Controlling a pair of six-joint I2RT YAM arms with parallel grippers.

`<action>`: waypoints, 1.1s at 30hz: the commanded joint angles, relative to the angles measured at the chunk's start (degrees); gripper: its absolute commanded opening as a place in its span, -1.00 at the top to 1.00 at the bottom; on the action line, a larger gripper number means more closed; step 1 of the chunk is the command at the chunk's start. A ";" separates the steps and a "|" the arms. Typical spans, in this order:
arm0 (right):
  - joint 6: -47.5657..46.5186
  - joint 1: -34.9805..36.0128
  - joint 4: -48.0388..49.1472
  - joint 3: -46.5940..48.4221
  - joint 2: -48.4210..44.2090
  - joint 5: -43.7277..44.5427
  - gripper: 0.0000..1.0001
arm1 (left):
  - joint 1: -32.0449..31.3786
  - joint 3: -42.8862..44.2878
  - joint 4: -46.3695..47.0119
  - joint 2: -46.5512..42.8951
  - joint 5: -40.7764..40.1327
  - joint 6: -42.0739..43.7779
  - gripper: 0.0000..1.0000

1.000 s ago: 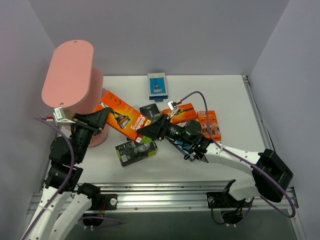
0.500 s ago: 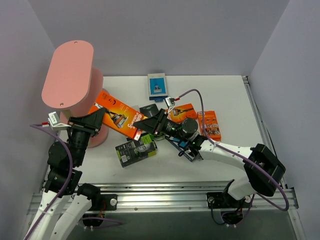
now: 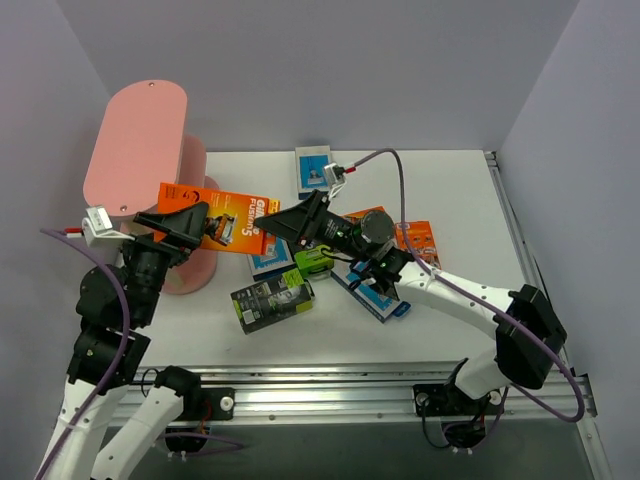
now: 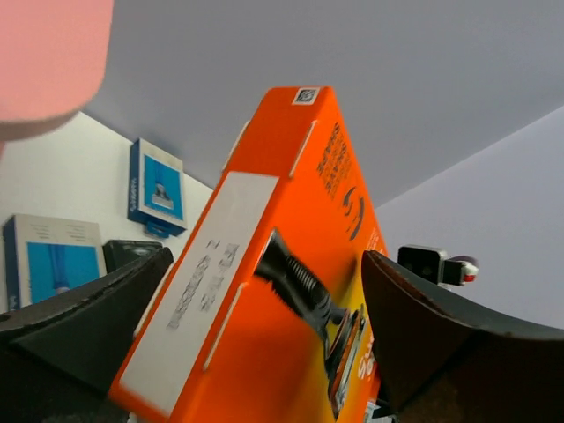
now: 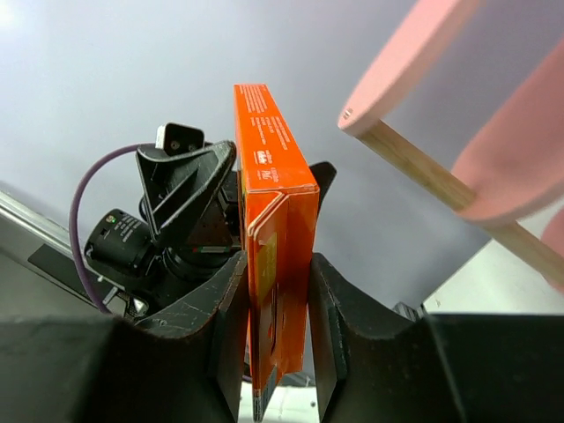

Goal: Place and organize the shaving razors onto the shelf
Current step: Pass the shaving razor from the left arm to the right, then place the shaving razor onto shelf

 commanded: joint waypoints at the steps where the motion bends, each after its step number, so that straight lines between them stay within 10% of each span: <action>1: -2.23 -1.35 -0.07 7.20 1.02 -2.32 1.00 | -0.01 7.49 -8.16 0.18 -4.56 8.67 -0.96; 33: 2.77 -4.78 -18.00 65.90 39.06 -8.38 1.00 | -0.01 38.51 -23.73 15.47 -17.15 31.10 -0.88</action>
